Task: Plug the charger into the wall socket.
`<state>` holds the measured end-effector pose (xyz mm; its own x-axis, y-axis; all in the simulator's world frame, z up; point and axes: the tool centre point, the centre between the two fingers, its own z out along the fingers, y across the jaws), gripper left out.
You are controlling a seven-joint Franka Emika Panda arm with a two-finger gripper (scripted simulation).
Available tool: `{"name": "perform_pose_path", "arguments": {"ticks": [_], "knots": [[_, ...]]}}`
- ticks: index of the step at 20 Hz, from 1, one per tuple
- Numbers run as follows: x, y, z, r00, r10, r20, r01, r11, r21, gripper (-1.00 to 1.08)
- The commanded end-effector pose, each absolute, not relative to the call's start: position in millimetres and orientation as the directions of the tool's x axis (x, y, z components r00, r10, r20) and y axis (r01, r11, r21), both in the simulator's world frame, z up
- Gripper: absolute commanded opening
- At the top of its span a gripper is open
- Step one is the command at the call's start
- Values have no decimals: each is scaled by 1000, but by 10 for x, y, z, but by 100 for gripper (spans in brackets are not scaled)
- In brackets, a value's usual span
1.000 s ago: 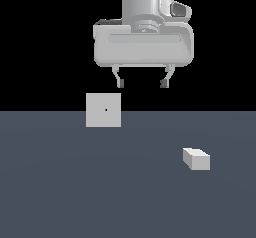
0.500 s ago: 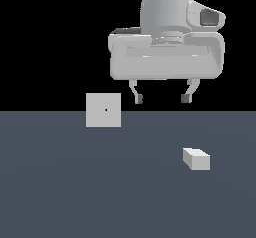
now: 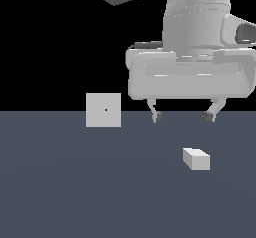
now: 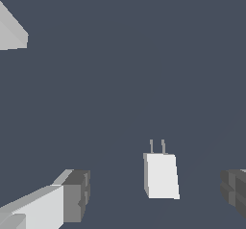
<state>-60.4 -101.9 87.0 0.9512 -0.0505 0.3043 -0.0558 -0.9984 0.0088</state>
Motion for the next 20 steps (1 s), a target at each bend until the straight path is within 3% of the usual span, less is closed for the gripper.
{"name": "perform_pose_path", "arguments": {"ticks": [1,20], "knots": [[-629,-1083,800,944,-57,324,-62,-998,7,100],[-675,-1228,598,929,-70,364,-75,-997,0,100]]}}
